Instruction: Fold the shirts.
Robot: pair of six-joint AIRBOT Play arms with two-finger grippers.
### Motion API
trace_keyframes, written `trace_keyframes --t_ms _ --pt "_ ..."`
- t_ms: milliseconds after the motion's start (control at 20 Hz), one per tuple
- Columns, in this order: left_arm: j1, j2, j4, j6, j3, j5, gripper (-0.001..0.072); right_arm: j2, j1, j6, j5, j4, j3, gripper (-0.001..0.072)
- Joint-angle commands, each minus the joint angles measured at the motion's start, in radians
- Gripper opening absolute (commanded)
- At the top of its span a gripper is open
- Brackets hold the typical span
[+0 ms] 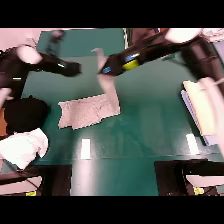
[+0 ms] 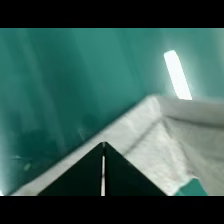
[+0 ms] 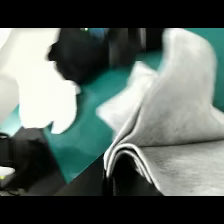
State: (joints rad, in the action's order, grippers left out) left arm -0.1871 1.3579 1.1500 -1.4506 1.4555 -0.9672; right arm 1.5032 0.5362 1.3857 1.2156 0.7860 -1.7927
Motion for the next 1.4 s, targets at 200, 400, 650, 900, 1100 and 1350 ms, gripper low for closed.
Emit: trace_keyframes --t_ms 200,400,650,900,1100,1350 --pt "0.246 -0.284 0.129 0.002 0.002 -0.061 0.0020 0.334 0.311 -0.025 -0.224 0.005 -0.248 0.0387" --pt "0.208 -0.277 0.130 0.012 -0.002 -0.062 0.0019 0.255 0.187 0.005 -0.088 0.159 -0.113 0.0383" --pt "0.098 -0.271 0.130 0.019 -0.002 -0.038 0.0019 0.102 -0.090 0.072 -0.034 0.294 0.280 0.0463" --pt "0.069 -0.271 0.119 0.018 -0.002 -0.018 0.0020 0.182 -0.251 0.071 -0.095 0.080 0.447 0.0612" --pt "0.068 -0.271 0.118 0.019 -0.002 -0.021 0.0020 0.333 -0.172 0.059 -0.113 -0.055 0.376 0.0577" --pt "0.068 -0.271 0.095 0.019 -0.002 -0.021 0.0019 0.475 -0.032 0.018 -0.180 -0.138 0.209 0.0219"
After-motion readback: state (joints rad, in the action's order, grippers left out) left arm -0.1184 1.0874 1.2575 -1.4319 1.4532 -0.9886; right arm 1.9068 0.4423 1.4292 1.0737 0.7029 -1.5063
